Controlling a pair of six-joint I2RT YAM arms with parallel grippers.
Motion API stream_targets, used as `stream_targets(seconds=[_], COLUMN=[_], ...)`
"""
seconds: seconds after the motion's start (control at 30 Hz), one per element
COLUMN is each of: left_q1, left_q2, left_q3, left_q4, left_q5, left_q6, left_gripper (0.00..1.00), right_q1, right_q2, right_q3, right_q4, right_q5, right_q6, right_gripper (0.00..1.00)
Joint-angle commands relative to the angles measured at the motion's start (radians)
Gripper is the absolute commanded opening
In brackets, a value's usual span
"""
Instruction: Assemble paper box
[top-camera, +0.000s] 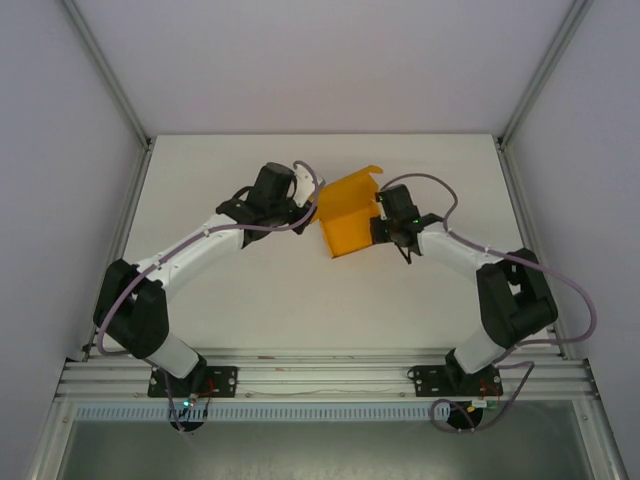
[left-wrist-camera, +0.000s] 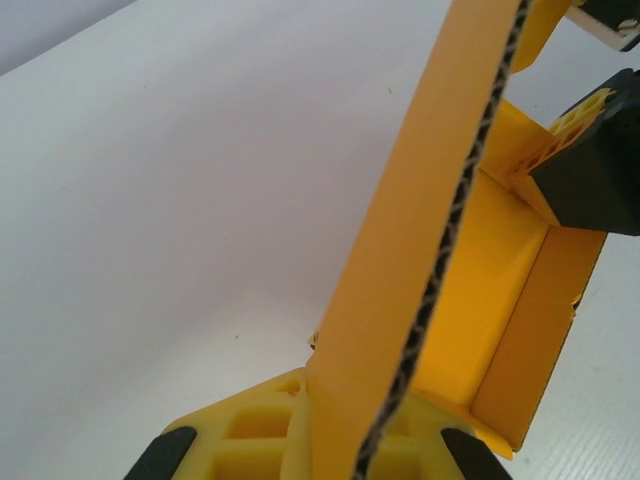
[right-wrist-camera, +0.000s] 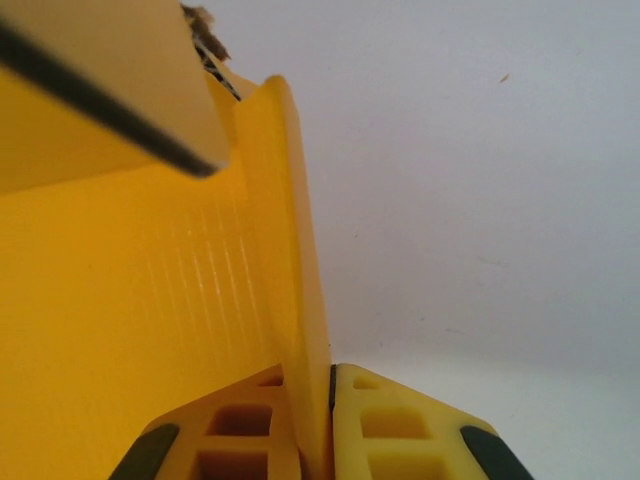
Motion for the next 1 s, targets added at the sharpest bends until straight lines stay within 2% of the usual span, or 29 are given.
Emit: stream_targets(seconds=[0.0, 0.23, 0.37, 0.4, 0.63, 0.7, 0.87, 0.97], left_q1=[-0.029, -0.039, -0.04, -0.04, -0.04, -0.04, -0.04, -0.04], left_q2=[-0.035, -0.038, -0.038, -0.038, -0.045, -0.051, -0.076, -0.083], left_q3=[0.066, 0.077, 0.07, 0.069, 0.059, 0.053, 0.026, 0.017], left_q4=[0.002, 0.005, 0.013, 0.012, 0.005, 0.003, 0.005, 0.0], left_q5=[0.002, -0.027, -0.03, -0.029, -0.048, -0.051, -0.05, -0.033], left_q6=[-0.041, -0.066, -0.072, -0.071, -0.072, -0.066, -0.047, -0.034], left_gripper=[0.0, 0.0, 0.0, 0.0, 0.0, 0.0, 0.0, 0.0], right_q1=[0.039, 0.11, 0.136, 0.135, 0.136, 0.134, 0.098, 0.095], right_q2=[0.047, 0.134, 0.175, 0.179, 0.16, 0.151, 0.087, 0.056], right_q3=[0.048, 0.101, 0.126, 0.124, 0.105, 0.102, 0.072, 0.068], right_q4=[-0.079, -0.144, -0.167, -0.164, -0.122, -0.115, -0.066, -0.039], right_q5=[0.303, 0.523, 0.578, 0.576, 0.535, 0.503, 0.308, 0.25], right_q6=[0.06, 0.011, 0.006, 0.01, 0.018, 0.018, 0.036, 0.03], right_gripper=[0.0, 0.0, 0.03, 0.07, 0.14, 0.2, 0.43, 0.45])
